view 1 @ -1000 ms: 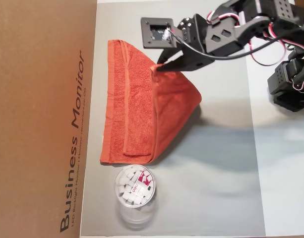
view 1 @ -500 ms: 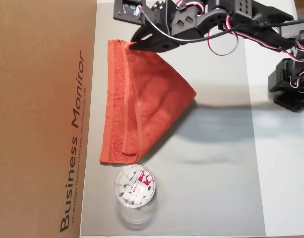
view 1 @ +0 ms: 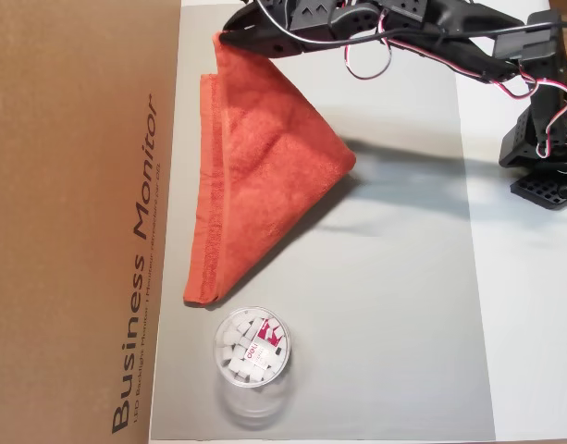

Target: Fold the blanket.

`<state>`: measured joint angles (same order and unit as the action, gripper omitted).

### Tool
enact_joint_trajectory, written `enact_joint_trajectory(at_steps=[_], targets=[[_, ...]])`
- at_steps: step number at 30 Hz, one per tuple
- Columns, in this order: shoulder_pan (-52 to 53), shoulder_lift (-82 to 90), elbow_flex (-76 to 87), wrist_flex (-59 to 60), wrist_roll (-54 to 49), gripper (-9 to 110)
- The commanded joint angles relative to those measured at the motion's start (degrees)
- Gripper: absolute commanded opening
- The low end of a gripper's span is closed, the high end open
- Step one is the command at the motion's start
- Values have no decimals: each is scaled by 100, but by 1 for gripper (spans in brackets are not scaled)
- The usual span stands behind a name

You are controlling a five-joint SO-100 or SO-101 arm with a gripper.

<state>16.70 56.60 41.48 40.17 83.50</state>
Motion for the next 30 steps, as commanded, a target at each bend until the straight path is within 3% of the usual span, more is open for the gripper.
enact_joint_trajectory(at_steps=[1, 16, 30], targets=[[193, -70, -325, -492, 35, 0], [642, -1099, -334, -1846, 35, 0], [352, -659, -220, 18, 35, 3]])
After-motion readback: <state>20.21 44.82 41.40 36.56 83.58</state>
